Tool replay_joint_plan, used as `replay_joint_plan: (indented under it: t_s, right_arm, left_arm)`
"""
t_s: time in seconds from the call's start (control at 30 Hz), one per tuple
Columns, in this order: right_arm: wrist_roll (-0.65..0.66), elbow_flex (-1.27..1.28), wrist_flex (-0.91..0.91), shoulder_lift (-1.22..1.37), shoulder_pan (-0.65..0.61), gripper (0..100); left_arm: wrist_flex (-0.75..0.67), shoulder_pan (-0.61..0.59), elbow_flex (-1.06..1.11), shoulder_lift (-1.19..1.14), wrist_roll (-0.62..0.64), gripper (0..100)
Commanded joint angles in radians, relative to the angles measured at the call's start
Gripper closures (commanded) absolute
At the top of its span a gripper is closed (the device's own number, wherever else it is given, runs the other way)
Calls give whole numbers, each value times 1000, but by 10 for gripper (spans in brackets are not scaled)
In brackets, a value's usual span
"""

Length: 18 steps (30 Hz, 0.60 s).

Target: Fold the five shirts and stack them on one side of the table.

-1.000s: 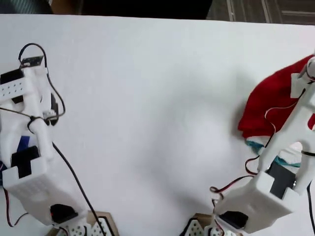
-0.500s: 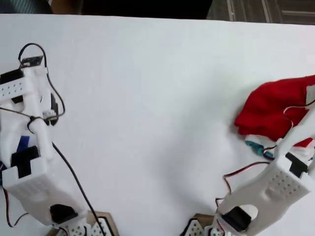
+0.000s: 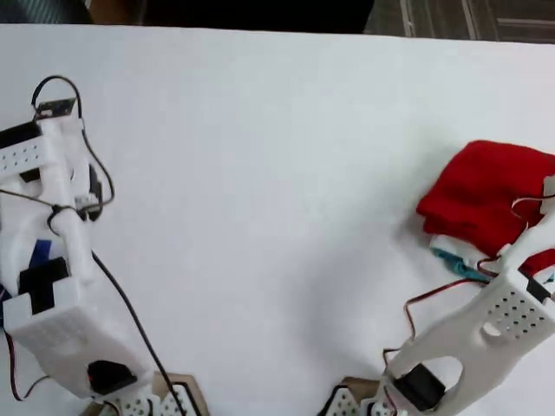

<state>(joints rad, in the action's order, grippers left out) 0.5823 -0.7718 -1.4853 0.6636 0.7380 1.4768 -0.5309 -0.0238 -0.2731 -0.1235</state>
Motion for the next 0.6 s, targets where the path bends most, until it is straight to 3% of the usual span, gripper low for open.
replay_joint_plan:
  t_s: [0.0, 0.23, 0.4, 0.57]
  right_arm:
    - [-3, -84, -1, -77, 13, 823]
    - [-3, -163, -77, -243, -35, 830]
    - [-3, -110, -217, -278, -99, 985]
    - [-38, 60, -220, -280, -82, 919]
  left_arm:
    - [-6, 9, -5, 64, 2, 925]
    - [-8, 9, -4, 63, 2, 925]
    - [-9, 9, -10, 68, 2, 925]
    - [-9, 9, -10, 69, 2, 925]
